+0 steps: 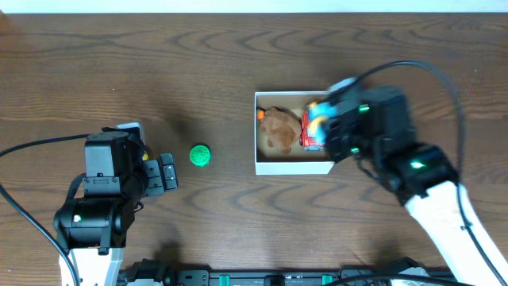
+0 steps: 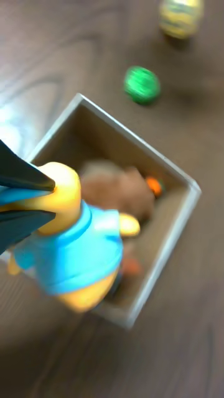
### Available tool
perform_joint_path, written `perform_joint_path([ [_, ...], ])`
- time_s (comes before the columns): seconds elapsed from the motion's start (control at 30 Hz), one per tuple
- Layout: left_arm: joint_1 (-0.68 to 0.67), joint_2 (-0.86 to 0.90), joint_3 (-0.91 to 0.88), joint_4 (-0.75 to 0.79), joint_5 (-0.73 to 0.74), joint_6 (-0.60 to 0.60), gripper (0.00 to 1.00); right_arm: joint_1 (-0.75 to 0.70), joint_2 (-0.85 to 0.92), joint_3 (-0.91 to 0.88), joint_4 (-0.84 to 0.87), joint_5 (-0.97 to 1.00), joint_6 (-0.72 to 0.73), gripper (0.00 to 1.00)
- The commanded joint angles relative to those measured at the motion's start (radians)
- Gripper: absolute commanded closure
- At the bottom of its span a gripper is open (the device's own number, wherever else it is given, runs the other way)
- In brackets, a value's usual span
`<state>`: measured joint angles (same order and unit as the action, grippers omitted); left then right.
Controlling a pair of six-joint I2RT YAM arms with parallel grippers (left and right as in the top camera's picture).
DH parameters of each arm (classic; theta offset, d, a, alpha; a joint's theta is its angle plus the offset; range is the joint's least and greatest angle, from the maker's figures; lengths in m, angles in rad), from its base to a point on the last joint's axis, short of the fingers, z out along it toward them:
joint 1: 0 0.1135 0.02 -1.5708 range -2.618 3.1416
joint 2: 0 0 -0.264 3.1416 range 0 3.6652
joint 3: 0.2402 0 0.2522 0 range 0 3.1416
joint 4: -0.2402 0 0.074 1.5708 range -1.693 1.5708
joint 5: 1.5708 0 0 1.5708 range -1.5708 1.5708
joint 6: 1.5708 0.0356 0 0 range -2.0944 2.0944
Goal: Pack container
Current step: 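Place the duck into the box beside the truck and release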
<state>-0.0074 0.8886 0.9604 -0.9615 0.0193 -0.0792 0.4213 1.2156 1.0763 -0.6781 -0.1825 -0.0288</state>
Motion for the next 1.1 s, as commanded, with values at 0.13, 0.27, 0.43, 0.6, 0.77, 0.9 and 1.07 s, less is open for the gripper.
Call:
perform_joint_path([
  [0.13,0.005,0.000,0.016,-0.005,-0.004,-0.009,0.02,0.118,0.181,0.002,0.019,0.002,-0.116,0.90],
  [0.27,0.005,0.000,0.016,-0.007,-0.004,-0.009,0.02,0.119,0.257,0.002,0.034,0.002,-0.073,0.89],
  [0.43,0.005,0.000,0.016,-0.007,-0.004,-0.009,0.02,0.118,0.301,0.002,0.032,0.002,-0.061,0.57],
  [0.6,0.005,0.000,0.016,-0.007,-0.004,-0.009,0.02,0.118,0.299,0.003,0.044,0.026,-0.062,0.23],
  [0.77,0.004,0.000,0.016,-0.007,-0.004,-0.009,0.02,0.116,0.279,0.016,0.051,0.045,-0.062,0.18],
  [0.9,0.005,0.000,0.016,-0.008,-0.004,-0.009,0.02,0.114,0.236,0.054,0.050,0.119,-0.061,0.22],
  [1.07,0.005,0.000,0.016,-0.014,-0.004,-0.009,0.02,0.114,0.182,0.092,0.045,0.164,-0.049,0.63],
])
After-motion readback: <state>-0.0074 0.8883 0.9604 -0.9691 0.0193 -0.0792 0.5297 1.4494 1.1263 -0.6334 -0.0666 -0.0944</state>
